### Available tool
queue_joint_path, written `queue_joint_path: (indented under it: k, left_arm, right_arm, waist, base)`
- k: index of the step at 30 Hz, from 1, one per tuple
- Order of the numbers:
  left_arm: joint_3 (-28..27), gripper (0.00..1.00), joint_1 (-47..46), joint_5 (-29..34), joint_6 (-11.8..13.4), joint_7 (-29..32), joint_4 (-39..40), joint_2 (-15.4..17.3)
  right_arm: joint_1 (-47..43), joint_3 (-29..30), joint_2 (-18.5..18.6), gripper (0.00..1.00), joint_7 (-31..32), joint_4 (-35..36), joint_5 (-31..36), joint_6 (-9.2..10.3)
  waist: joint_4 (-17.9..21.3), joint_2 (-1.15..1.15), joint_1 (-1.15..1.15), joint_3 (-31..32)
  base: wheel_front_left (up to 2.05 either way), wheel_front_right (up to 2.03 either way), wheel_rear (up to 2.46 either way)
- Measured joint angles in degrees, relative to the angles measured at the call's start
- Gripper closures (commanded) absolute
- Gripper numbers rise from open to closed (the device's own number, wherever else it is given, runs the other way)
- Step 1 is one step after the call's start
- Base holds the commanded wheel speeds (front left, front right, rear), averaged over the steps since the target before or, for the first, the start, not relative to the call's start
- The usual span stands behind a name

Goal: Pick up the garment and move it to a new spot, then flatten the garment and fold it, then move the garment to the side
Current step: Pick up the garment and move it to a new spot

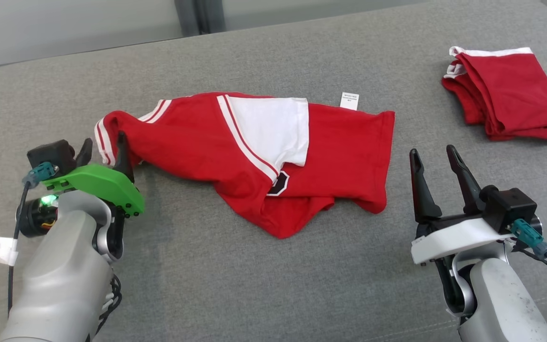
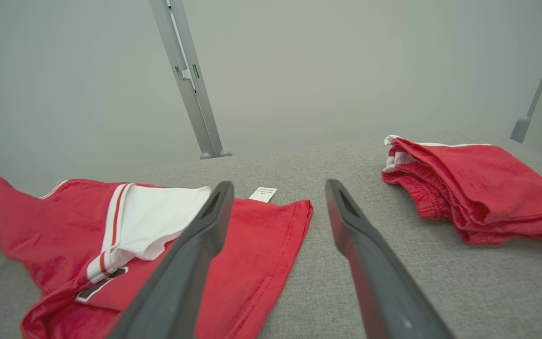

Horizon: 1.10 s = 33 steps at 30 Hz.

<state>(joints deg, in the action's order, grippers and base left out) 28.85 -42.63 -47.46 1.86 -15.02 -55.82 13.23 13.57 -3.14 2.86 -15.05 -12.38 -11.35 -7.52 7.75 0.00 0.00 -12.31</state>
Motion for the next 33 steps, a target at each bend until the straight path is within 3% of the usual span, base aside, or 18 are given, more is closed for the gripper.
queue_joint_path:
  k: [6,14,23,33]
  left_arm:
    - [-2.41,0.0,1.69,5.63,-1.59,-0.04,6.09,0.2]
    - [-8.47,0.0,10.62,14.97,-1.82,-0.11,21.4,-0.25]
    - [-14.92,0.0,26.24,21.05,-1.57,-0.11,34.32,-4.02]
    - [-19.78,0.0,37.67,24.24,-1.08,-0.11,40.58,-7.19]
  right_arm:
    - [-0.05,0.62,0.0,0.0,0.0,-0.12,1.04,0.0]
    - [-0.57,1.76,0.0,0.0,-0.01,0.0,2.83,0.0]
    - [-3.77,2.11,-0.02,0.0,-0.01,-0.09,2.98,0.0]
    - [-8.11,0.98,-0.02,0.0,0.0,1.96,1.22,0.0]
  waist:
    - [-1.4,0.0,0.0,1.62]
    - [-3.72,0.0,0.0,4.84]
    - [-5.96,0.0,0.0,8.7]
    - [-7.11,0.0,0.0,11.21]
  base:
    - [0.0,0.0,0.0]
    - [0.0,0.0,0.0]
    - [0.0,0.0,0.0]
    - [0.0,0.0,0.0]
